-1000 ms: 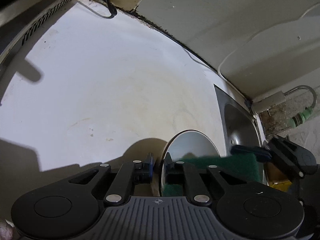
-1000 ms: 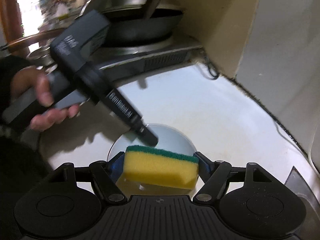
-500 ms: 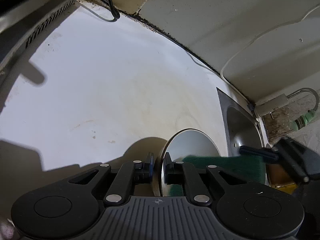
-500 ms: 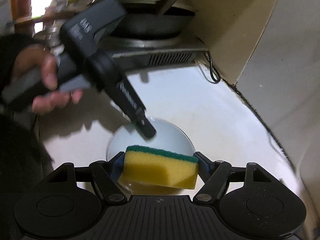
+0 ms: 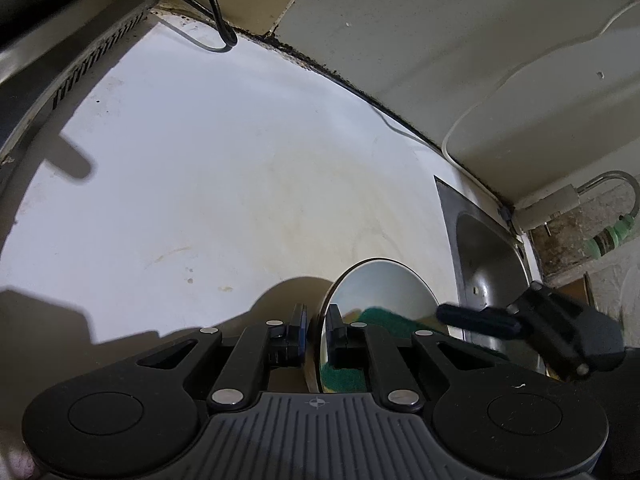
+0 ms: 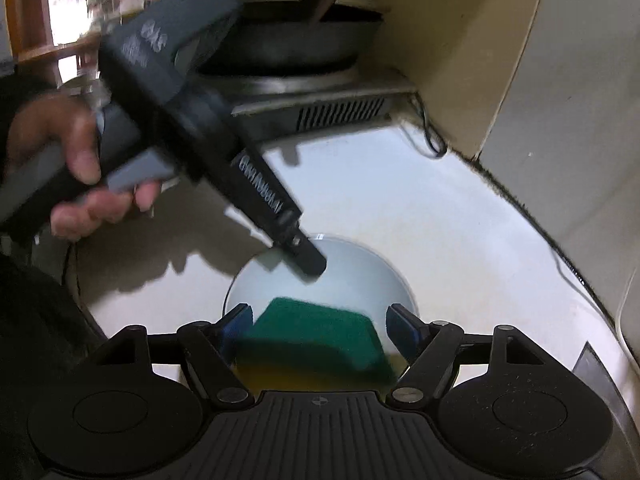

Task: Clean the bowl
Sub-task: 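Rub the sponge in the right tool inside the bowl while the left tool holds the rim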

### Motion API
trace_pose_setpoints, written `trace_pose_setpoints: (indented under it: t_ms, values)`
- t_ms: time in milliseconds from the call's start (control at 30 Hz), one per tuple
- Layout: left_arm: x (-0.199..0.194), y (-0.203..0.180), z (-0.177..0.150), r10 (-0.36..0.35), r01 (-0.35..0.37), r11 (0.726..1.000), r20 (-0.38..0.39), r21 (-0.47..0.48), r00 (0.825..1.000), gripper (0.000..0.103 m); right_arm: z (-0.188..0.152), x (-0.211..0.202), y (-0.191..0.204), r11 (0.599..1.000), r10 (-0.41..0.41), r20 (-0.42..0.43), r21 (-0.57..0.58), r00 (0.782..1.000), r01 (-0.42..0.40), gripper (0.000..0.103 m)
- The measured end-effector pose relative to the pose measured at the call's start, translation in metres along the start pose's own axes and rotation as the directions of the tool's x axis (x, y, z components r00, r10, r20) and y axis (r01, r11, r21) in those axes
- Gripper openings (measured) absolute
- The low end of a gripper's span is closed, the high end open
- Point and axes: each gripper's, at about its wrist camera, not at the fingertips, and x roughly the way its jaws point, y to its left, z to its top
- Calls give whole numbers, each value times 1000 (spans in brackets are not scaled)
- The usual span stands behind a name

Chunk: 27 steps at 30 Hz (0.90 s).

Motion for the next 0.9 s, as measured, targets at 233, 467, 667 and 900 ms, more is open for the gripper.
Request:
trace_pose_setpoints:
  t_ms: [233,467,667,900]
  values:
    - [4,0,0,0,0,1000,-17,0,1000,12,-5,4,-7,999,14,3,50,1000,-14,70]
    - [9,-1,-1,-4,3,1000,-31,-1,1000,11,11,-6,-15,997,-57,27,44,998,56,70]
    - [6,4,3,7,-7,1000,-10,-17,1000,12,11,-3,-12,998,66,-35,9,997,-65,70]
    - [2,-5,3,10,-10,1000,5,14,1000,11,17,-6,-7,992,-85,-51,-101,995,79,70]
